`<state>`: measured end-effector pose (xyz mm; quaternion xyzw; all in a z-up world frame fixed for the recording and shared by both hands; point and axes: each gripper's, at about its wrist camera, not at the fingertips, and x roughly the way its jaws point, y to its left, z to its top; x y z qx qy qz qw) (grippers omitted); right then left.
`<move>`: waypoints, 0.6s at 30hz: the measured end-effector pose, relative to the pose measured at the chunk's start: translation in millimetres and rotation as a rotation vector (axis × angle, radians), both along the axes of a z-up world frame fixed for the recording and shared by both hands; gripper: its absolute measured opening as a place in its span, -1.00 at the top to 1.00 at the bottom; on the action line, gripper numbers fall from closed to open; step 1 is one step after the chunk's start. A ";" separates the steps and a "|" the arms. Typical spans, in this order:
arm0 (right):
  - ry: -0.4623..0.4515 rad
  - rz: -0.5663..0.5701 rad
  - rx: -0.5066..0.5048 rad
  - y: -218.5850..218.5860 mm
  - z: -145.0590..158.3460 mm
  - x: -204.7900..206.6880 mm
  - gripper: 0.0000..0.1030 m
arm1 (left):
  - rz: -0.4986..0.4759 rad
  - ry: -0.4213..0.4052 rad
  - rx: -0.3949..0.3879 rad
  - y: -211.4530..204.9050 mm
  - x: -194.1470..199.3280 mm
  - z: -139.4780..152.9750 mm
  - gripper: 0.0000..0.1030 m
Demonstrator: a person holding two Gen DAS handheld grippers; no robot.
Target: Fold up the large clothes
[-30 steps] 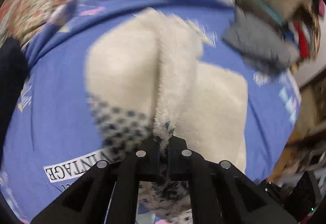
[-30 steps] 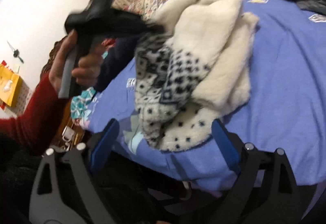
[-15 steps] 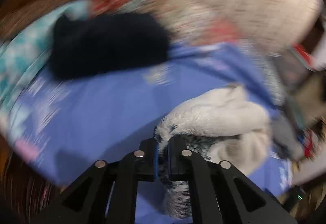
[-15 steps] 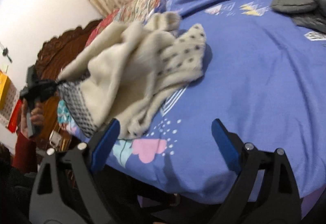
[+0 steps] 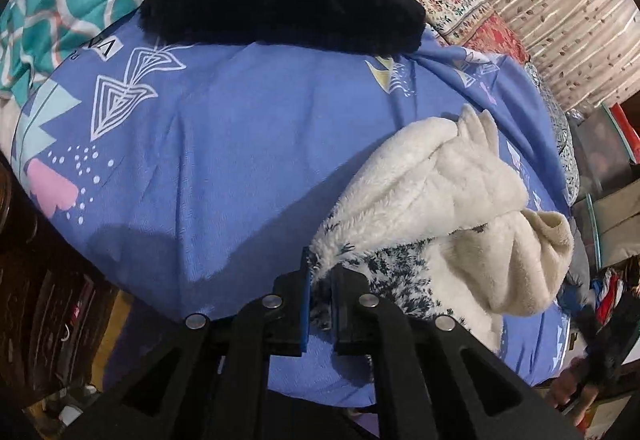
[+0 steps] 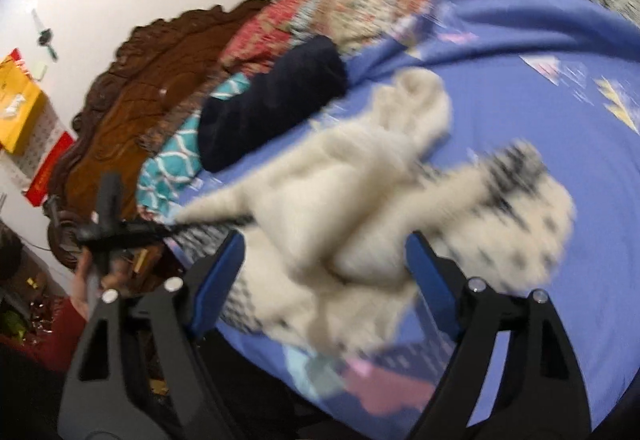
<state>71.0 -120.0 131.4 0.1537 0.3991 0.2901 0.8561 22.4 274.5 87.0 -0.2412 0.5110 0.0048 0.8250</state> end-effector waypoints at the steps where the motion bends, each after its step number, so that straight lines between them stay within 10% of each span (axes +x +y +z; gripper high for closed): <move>1: 0.008 -0.001 -0.019 11.8 0.3 10.4 -0.53 | -0.004 -0.002 0.000 1.4 -2.2 -1.4 0.43; 2: 0.022 -0.002 -0.042 20.2 -1.9 19.5 -0.49 | -0.007 -0.004 -0.005 0.7 -1.5 -1.5 0.43; 5: 0.152 -0.023 -0.116 45.5 -23.7 53.1 0.93 | -0.023 -0.005 -0.018 4.7 -6.0 0.4 0.43; 11: 0.127 0.247 0.230 92.5 46.4 75.1 0.93 | -0.061 -0.130 -0.003 12.4 -43.0 41.7 0.43; 17: 0.063 0.519 0.259 209.0 147.6 102.0 0.87 | 0.020 -0.314 0.059 21.5 -85.3 98.3 0.43; 18: 0.089 0.542 0.223 226.2 148.1 106.0 0.57 | 0.010 -0.329 0.076 15.2 -89.1 104.0 0.43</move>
